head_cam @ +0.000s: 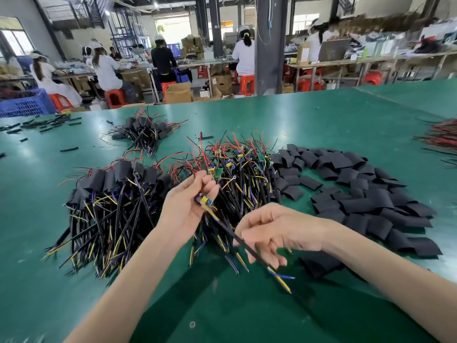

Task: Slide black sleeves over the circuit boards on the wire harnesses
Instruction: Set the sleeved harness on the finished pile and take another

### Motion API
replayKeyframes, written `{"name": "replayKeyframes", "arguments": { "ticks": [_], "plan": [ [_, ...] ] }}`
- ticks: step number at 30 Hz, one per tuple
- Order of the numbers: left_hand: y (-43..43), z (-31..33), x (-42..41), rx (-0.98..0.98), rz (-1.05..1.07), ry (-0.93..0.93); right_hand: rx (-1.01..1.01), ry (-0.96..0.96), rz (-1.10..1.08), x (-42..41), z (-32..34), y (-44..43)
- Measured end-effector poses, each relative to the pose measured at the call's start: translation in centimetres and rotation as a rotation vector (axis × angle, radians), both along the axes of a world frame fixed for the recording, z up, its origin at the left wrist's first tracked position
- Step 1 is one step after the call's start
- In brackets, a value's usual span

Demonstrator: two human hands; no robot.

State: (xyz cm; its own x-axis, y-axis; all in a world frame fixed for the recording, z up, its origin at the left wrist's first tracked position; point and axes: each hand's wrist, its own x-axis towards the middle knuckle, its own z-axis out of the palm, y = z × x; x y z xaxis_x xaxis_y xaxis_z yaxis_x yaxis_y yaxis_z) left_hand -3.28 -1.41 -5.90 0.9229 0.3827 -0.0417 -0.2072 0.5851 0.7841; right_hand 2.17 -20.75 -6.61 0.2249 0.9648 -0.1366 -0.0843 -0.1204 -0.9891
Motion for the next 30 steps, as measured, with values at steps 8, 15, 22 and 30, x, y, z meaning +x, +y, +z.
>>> {"name": "replayKeyframes", "arguments": {
  "ticks": [8, 15, 22, 30],
  "plan": [
    [1.9, 0.1, -0.8, 0.599, -0.013, 0.176, -0.708, -1.421, -0.914, 9.0, -1.7, -4.5],
    [1.7, -1.5, -1.0, 1.729, 0.137, 0.088, -0.780, -1.355, -0.833, 11.0, -3.2, -5.6],
    [0.4, -1.9, -1.3, 1.825, 0.170, 0.031, -0.844, -1.232, -0.901, 10.4, -2.9, -5.8],
    [0.2, -1.5, -1.9, 1.778, 0.250, -0.033, -0.320, -1.384, -0.795, 6.6, -1.8, -3.0]
  ]
}}
